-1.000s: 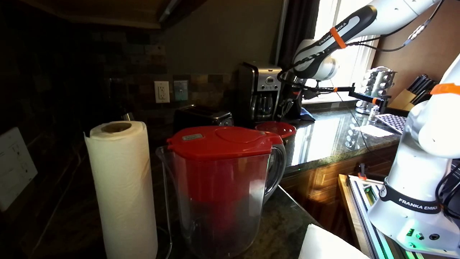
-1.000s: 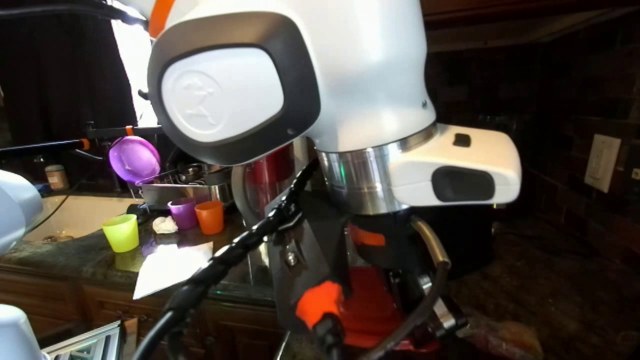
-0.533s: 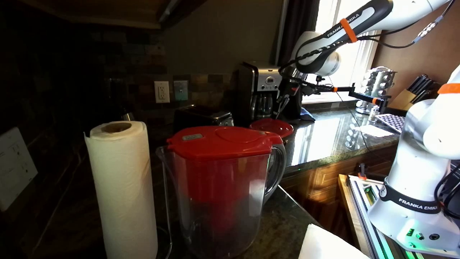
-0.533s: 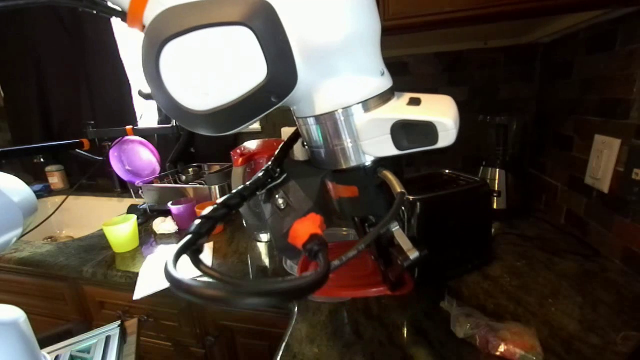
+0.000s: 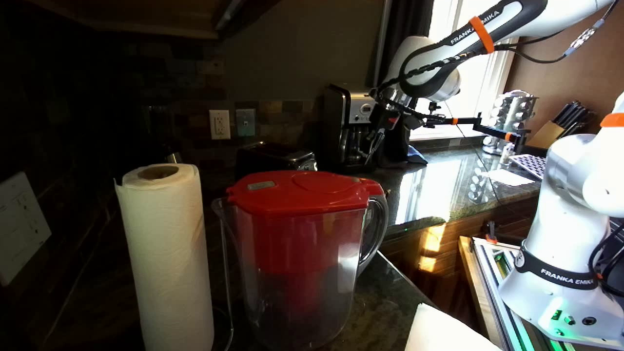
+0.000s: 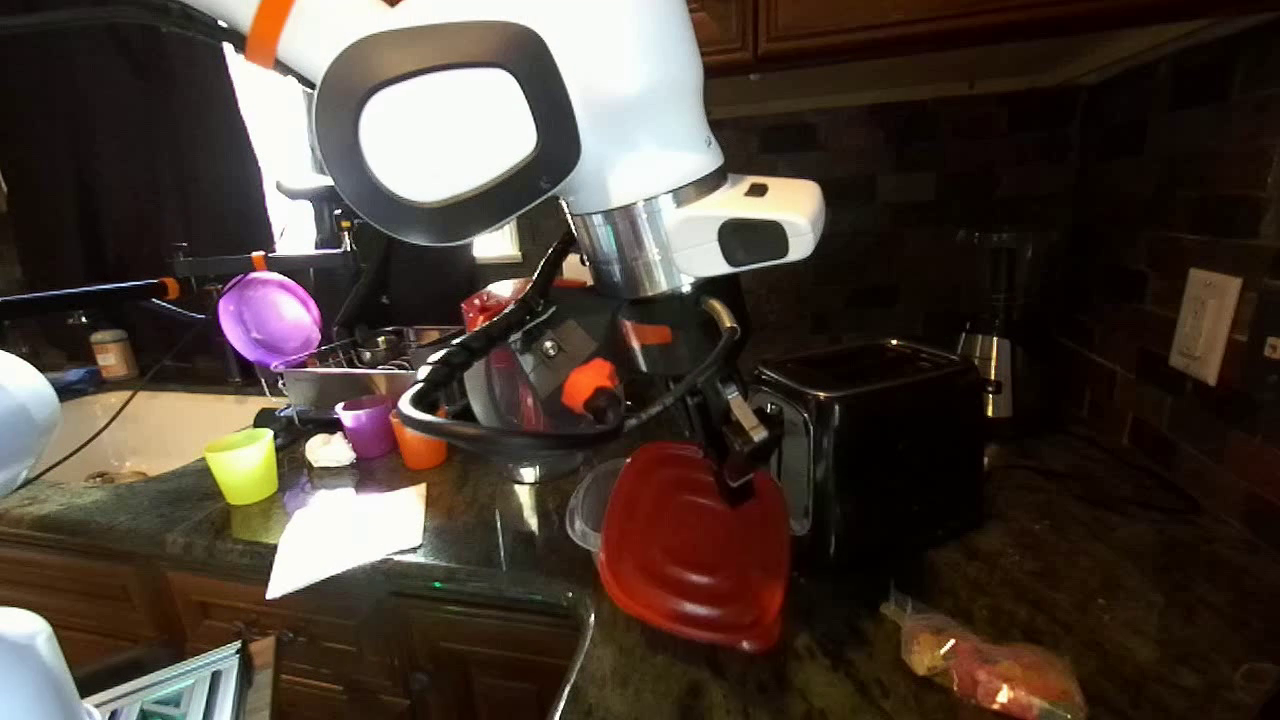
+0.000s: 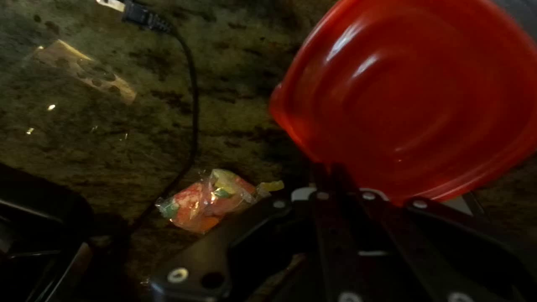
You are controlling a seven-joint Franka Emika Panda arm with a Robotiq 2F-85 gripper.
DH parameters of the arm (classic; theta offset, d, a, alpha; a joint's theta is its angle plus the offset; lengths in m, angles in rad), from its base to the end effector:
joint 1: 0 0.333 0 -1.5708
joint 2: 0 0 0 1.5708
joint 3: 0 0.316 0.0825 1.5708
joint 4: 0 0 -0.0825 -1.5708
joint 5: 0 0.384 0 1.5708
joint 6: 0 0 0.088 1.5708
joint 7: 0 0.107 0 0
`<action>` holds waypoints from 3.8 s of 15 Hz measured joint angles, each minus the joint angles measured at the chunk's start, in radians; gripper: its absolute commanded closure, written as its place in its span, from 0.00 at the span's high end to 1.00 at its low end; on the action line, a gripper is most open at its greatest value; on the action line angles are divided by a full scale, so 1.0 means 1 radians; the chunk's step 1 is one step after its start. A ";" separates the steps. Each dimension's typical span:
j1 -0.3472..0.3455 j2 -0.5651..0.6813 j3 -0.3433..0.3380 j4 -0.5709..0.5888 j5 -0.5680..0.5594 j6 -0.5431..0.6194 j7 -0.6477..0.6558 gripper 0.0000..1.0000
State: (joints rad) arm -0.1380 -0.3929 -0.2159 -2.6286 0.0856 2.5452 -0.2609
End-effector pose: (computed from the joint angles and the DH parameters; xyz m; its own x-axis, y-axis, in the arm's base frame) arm 0.3989 -0.1477 0.4055 0.9359 -0.1558 0.3161 -0.1410 -0.9876 -0.0692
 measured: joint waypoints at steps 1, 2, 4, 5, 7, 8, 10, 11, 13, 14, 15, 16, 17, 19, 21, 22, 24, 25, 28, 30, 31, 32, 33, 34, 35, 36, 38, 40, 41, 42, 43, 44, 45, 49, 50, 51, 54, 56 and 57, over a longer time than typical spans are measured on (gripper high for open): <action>0.011 0.000 0.005 -0.002 0.010 0.000 0.012 0.02; 0.023 0.001 0.008 -0.003 0.021 0.000 0.023 0.02; 0.044 0.006 0.013 -0.004 0.044 0.000 0.040 0.02; 0.053 0.009 0.015 -0.004 0.055 0.000 0.045 0.02; 0.065 0.015 0.017 -0.004 0.071 0.000 0.052 0.34; 0.067 0.016 0.017 -0.004 0.077 0.000 0.053 0.41; 0.071 0.016 0.010 -0.001 0.092 -0.008 0.041 0.55; 0.072 0.016 -0.001 0.005 0.098 -0.027 0.018 0.63; 0.073 0.016 -0.038 0.023 0.104 -0.079 -0.059 0.79; 0.073 0.016 -0.062 0.035 0.106 -0.115 -0.106 0.85; 0.072 0.018 -0.086 0.048 0.106 -0.157 -0.155 0.92; 0.070 0.022 -0.109 0.063 0.105 -0.203 -0.205 1.00; 0.066 0.029 -0.128 0.079 0.104 -0.243 -0.250 1.00; 0.058 0.054 -0.154 0.108 0.098 -0.295 -0.324 0.98; 0.054 0.083 -0.160 0.126 0.097 -0.301 -0.356 1.00; 0.054 0.093 -0.160 0.131 0.097 -0.301 -0.359 1.00; 0.054 0.104 -0.159 0.136 0.097 -0.301 -0.362 1.00; 0.054 0.106 -0.159 0.138 0.097 -0.301 -0.363 1.00; 0.041 0.113 -0.142 0.138 0.047 -0.297 -0.374 1.00; 0.033 0.135 -0.140 0.139 0.000 -0.292 -0.409 1.00; 0.029 0.151 -0.139 0.140 -0.020 -0.288 -0.430 1.00; 0.024 0.169 -0.139 0.141 -0.034 -0.280 -0.455 1.00; 0.021 0.187 -0.139 0.141 -0.042 -0.262 -0.485 1.00; 0.018 0.206 -0.139 0.140 -0.048 -0.240 -0.514 1.00; 0.016 0.225 -0.138 0.140 -0.050 -0.214 -0.544 1.00; 0.015 0.243 -0.137 0.139 -0.050 -0.180 -0.570 1.00; 0.011 0.278 -0.132 0.134 -0.048 -0.106 -0.609 1.00; 0.008 0.311 -0.126 0.132 -0.040 -0.042 -0.640 1.00; 0.006 0.328 -0.124 0.131 -0.031 -0.019 -0.655 1.00; 0.004 0.344 -0.120 0.131 -0.019 -0.006 -0.672 1.00; 0.002 0.358 -0.116 0.131 -0.006 0.005 -0.689 1.00; -0.002 0.371 -0.110 0.131 0.009 0.011 -0.706 1.00; -0.007 0.384 -0.103 0.132 0.026 0.017 -0.723 1.00; -0.028 0.427 -0.076 0.139 0.089 0.023 -0.781 1.00; -0.034 0.437 -0.069 0.142 0.101 0.023 -0.792 1.00; -0.041 0.447 -0.062 0.145 0.112 0.023 -0.801 1.00; -0.062 0.475 -0.044 0.159 0.142 0.023 -0.819 0.97; -0.076 0.492 -0.036 0.170 0.152 0.023 -0.824 0.73; -0.082 0.499 -0.031 0.175 0.156 0.023 -0.825 0.71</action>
State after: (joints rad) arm -0.2202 0.1062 -0.2470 -2.4535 0.2420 2.5684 -1.0863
